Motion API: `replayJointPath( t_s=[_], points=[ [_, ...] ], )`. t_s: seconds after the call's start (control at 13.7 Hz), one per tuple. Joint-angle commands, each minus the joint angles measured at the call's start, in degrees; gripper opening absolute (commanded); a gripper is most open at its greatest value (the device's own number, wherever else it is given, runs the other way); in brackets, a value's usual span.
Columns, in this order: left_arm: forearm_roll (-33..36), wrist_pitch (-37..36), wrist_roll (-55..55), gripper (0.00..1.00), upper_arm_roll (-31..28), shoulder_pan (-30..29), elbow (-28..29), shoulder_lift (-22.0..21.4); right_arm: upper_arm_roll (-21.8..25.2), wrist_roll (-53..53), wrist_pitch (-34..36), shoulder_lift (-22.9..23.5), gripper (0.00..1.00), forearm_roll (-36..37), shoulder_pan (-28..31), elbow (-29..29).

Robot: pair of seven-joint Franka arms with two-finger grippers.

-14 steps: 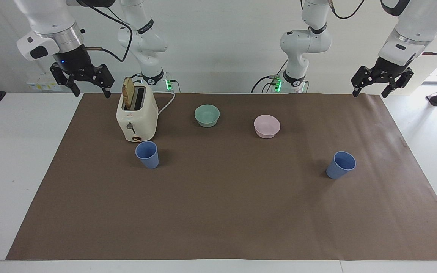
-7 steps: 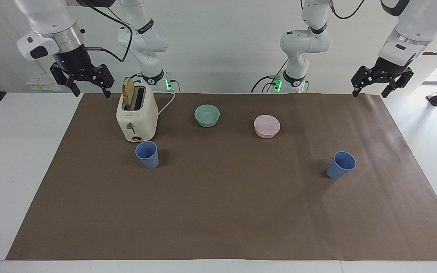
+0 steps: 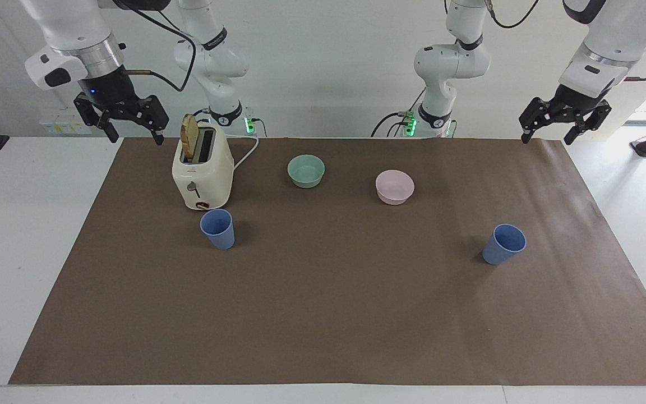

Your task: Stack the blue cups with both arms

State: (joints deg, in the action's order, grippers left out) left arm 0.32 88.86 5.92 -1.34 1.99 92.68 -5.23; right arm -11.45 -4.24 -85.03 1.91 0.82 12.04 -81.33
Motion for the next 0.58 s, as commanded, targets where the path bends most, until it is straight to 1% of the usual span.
replayJointPath(
  t_s=[0.0, 0.51],
  points=[
    [-0.05, -0.35, 0.24, 1.0, -0.06, 0.03, 0.57, -0.83, -0.24, -0.07, -0.66, -1.3, 1.0, 0.05, 0.36, -1.55],
    [-0.05, 0.09, 0.59, 1.0, -0.24, -0.14, 0.66, -0.83, -0.24, -0.07, -0.66, -1.21, 1.0, 0.05, 0.36, -1.55]
  ],
)
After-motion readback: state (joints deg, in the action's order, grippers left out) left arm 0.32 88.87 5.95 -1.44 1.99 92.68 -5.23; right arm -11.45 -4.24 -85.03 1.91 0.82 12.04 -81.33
